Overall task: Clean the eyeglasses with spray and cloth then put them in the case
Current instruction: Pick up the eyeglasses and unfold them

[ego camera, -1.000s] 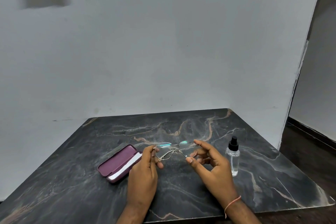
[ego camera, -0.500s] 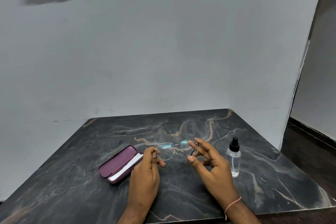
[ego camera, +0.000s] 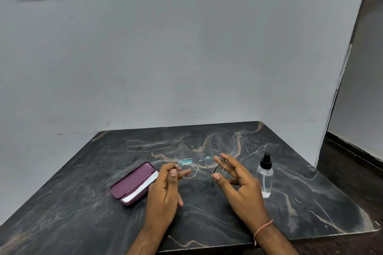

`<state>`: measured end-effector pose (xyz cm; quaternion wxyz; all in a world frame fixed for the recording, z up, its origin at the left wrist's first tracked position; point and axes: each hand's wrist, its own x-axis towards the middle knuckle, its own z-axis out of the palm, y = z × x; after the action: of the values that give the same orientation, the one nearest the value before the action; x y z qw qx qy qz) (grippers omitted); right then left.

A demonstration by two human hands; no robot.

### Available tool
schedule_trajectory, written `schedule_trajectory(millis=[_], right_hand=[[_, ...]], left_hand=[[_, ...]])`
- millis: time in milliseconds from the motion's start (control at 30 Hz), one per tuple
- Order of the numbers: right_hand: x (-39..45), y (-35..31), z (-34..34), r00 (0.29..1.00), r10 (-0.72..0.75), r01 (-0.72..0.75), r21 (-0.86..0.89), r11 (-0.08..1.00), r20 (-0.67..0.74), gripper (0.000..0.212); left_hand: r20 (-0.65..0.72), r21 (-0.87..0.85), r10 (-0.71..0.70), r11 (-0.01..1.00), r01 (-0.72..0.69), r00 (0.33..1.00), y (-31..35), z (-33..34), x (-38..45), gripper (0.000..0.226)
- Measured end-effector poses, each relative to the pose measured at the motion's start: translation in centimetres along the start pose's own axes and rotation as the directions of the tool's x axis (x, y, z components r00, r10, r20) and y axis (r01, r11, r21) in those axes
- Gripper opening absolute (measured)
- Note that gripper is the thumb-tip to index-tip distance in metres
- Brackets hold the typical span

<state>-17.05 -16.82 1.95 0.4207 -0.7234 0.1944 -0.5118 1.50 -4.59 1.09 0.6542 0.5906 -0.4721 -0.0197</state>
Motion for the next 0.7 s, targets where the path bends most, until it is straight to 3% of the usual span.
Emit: schedule_trajectory(millis=[367, 533, 700], right_hand=[[0.10, 0.25, 0.06, 1.000, -0.004, 0.005, -0.052, 0.999, 0.018, 0.059], [0.06, 0.40, 0.16, 1.000, -0.026, 0.027, -0.084, 0.996, 0.011, 0.057], [0.04, 0.95, 0.14, 0.999, -0.029, 0.031, -0.096, 0.995, 0.024, 0.058]], left_hand=[[0.189, -0.309, -0.217, 0.913, 0.268, 0.958, 0.26, -0.99, 0.74, 0.053], [0.176, -0.256, -0.195, 0.937, 0.236, 0.965, 0.06, -0.52, 0.78, 0.030], [0.142, -0.215, -0.159, 0.958, 0.187, 0.977, -0.23, -0.32, 0.68, 0.028]])
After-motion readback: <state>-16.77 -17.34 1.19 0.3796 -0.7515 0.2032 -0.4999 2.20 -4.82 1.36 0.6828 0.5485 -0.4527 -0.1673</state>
